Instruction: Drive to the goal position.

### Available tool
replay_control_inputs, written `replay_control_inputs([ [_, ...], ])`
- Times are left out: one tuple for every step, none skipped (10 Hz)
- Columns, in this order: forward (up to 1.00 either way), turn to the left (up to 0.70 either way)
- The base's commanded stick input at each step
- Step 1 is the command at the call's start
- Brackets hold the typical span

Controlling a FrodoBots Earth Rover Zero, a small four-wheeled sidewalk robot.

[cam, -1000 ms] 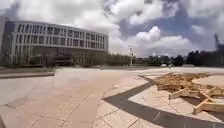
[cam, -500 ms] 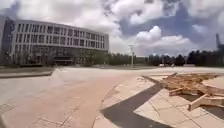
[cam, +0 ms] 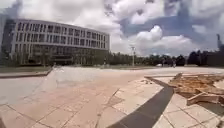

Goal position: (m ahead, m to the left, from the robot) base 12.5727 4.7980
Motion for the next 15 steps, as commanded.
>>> replay_control_inputs([
  [1.00,0.00],
  [1.00,0.00],
  [1.00,0.00],
  [1.00,0.00],
  [1.00,0.00],
  [1.00,0.00],
  [1.00,0.00],
  [1.00,0.00],
  [1.00,0.21],
  [1.00,0.40],
  [1.00,0.40],
  [1.00,0.40],
  [1.00,0.40],
  [1.00,0.40],
  [1.00,0.33],
])
